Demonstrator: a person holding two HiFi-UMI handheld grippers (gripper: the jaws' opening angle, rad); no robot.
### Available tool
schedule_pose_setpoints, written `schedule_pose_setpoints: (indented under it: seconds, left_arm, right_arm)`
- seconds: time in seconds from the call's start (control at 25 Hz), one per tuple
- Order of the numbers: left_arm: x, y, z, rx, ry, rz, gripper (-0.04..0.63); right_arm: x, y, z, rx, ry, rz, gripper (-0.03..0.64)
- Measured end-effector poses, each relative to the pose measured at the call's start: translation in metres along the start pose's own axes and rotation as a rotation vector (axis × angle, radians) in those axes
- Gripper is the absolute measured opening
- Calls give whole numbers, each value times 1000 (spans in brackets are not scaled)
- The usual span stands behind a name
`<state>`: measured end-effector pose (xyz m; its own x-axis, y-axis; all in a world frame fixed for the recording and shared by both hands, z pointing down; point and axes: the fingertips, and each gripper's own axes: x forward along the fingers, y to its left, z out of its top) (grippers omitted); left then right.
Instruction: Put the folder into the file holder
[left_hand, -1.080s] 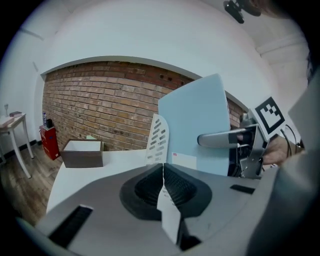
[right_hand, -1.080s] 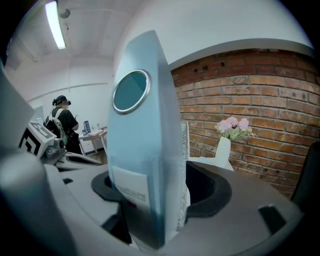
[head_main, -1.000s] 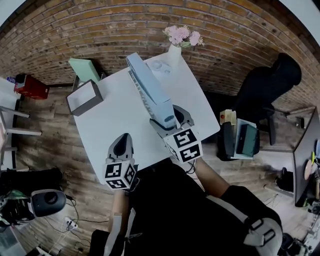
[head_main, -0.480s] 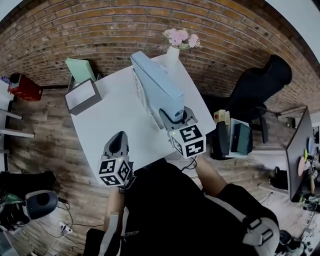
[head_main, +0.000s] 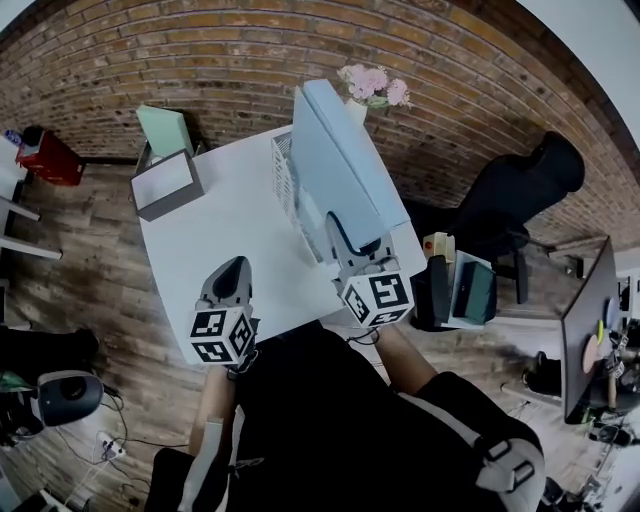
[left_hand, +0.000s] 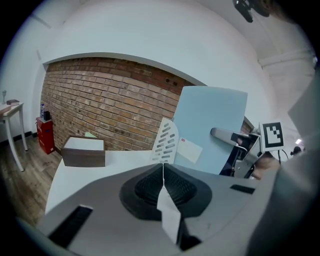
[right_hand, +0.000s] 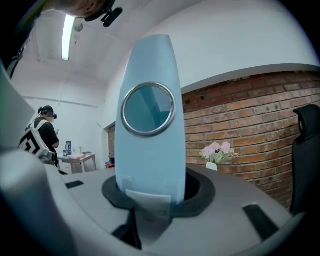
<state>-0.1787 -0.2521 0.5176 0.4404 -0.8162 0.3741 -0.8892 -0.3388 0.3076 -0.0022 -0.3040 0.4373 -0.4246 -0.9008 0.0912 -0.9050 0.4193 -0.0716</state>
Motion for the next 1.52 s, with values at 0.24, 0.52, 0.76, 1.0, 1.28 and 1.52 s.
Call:
schedule_pose_setpoints:
  seconds: [0.24, 0.52, 0.76, 1.0, 1.28, 1.52]
  left_arm:
    - [5, 0, 1, 18, 12, 5, 23]
    - [7, 3, -3, 8, 23, 19, 23]
    - [8, 2, -7, 3, 23, 22, 23]
    - [9, -1, -7, 2, 20, 14, 23]
    - [5, -3, -8, 7, 20, 12, 23]
    - [-1, -1, -15, 13, 43, 31, 23]
  right_arm:
    - [13, -6, -8, 51, -70, 13, 153]
    - [23, -8, -18, 45, -86, 4, 150]
    - [26, -6, -20, 12, -45, 14, 161]
    - [29, -4, -24, -15, 48, 28, 187]
    - [21, -5, -18, -7, -57, -1, 141]
    - [17, -5, -7, 37, -168, 5, 140]
